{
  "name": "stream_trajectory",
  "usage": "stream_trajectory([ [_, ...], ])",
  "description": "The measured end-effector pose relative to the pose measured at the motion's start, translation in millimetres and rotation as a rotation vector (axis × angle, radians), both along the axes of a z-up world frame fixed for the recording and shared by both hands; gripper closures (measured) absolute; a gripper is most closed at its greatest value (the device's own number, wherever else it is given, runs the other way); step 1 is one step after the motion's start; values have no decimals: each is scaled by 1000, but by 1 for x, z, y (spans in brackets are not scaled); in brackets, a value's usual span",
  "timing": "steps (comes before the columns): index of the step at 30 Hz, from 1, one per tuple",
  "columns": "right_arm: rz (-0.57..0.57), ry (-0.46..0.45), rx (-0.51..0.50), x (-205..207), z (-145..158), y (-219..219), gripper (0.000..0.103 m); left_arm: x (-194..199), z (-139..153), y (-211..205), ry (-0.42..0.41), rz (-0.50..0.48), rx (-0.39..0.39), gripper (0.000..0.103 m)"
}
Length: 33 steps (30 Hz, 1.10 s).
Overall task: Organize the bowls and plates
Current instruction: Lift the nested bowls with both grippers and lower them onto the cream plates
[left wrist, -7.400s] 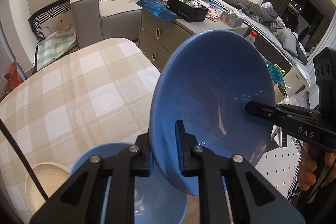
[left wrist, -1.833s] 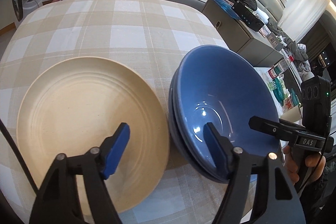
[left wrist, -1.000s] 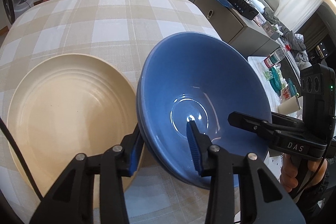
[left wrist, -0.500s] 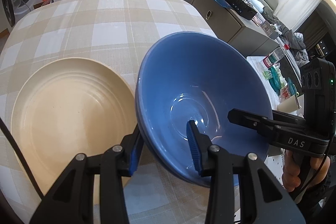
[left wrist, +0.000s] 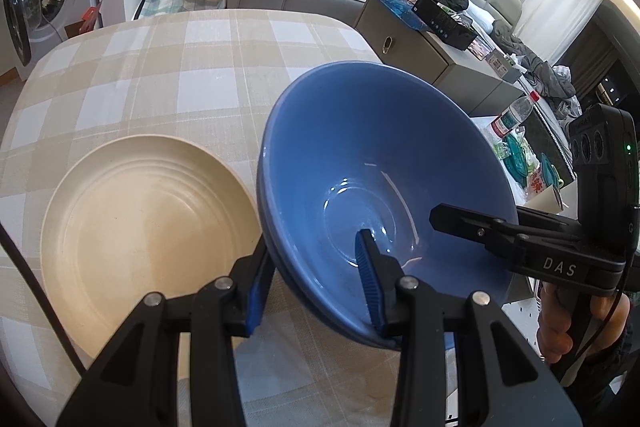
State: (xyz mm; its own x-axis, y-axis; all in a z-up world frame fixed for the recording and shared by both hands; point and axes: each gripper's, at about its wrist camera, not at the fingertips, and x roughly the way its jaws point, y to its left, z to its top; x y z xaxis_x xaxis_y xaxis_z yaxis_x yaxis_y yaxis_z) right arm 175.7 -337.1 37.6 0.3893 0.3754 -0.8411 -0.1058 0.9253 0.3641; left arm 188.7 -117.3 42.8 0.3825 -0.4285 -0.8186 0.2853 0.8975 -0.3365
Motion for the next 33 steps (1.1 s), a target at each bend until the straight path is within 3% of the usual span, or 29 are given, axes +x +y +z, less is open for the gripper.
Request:
stream_trajectory([
  [16, 39, -39, -39, -3, 30, 26, 65, -11, 26, 23, -50, 41, -15, 65],
  [33, 171, -41, -23, 6, 33, 100, 65, -22, 30, 92, -61, 171, 16, 65],
])
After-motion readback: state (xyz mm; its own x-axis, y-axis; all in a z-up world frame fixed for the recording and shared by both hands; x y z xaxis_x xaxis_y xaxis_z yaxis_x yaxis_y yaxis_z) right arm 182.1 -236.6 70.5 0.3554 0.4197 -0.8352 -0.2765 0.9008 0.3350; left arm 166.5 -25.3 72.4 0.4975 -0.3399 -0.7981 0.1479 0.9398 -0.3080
